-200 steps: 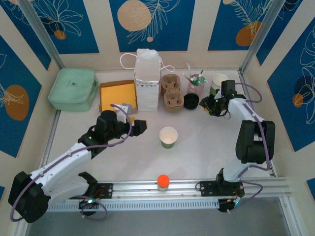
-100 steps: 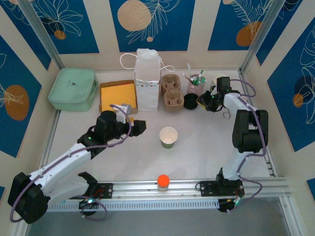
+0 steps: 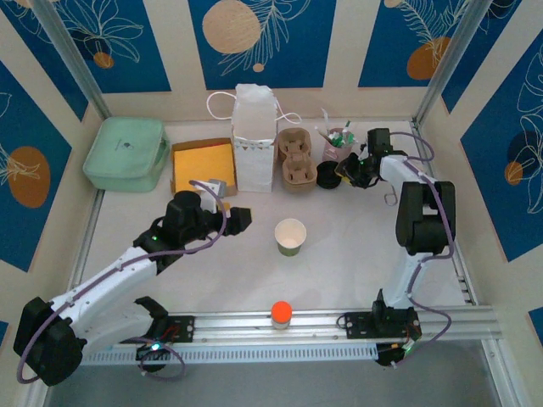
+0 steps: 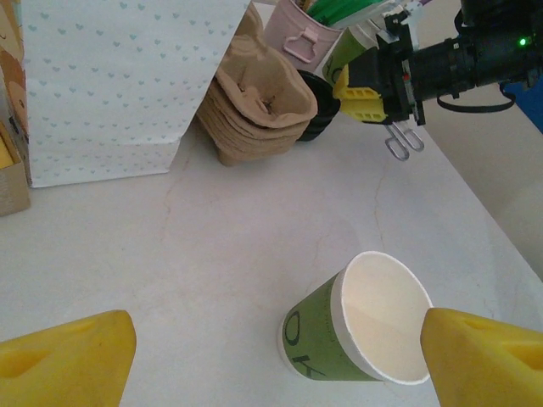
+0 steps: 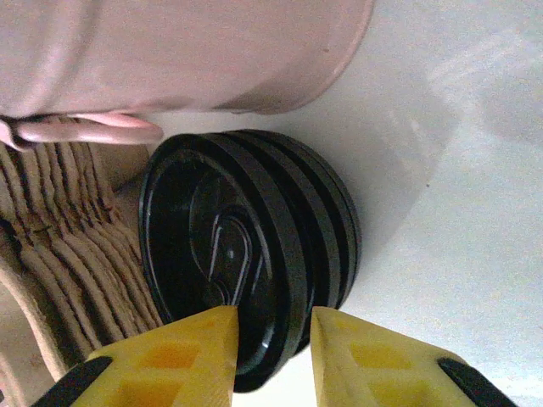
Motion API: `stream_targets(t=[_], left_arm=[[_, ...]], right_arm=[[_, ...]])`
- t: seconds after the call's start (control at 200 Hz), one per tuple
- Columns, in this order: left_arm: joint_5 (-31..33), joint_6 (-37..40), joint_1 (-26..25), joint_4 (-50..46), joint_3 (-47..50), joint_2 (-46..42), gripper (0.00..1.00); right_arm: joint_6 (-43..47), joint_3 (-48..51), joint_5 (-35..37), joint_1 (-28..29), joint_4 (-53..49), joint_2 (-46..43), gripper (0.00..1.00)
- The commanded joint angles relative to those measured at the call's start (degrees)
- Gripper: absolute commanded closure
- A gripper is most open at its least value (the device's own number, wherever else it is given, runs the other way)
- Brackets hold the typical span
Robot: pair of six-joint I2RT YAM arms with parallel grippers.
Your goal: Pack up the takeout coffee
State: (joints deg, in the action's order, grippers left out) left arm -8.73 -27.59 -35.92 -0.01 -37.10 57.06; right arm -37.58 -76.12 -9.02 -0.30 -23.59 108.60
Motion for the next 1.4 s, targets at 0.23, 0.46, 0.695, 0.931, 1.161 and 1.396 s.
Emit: stream_targets(t=[0.23,0.46,0.695,0.931,1.161,1.396], left_arm=[[1.0,2.0,-0.5,-1.2,-1.2,-0.4,0.12],[1.0,2.0,-0.5,-1.2,-1.1,-0.4,0.12],[1.0,2.0,-0.4,-1.4,-1.3,-0.7,0.12],[1.1,2.1,-0.5,-1.9,-1.4,-1.6,0.13],[1.3,1.8,-0.5,-2.5,-1.3,-2.8,0.13],[1.3,1.8,-0.5,-3.3,-1.7,-3.9,0.14]], right_arm=[[0.0,-3.9,0.4,0.5,-1.7,3.2,0.73],[0.2,-4.6,0.7,0.9,-2.0,4.0,0.76],[0.1,-3.8,1.2,1.0,-1.7,4.1,0.85],[0.5,-2.3,1.2,1.3,-1.6,1.4,0.93],[0.8,0.0,2.1,1.9,-1.8,-3.2,0.97],[2.0,1.4,4.4,2.9,-3.4,-8.1,0.99]])
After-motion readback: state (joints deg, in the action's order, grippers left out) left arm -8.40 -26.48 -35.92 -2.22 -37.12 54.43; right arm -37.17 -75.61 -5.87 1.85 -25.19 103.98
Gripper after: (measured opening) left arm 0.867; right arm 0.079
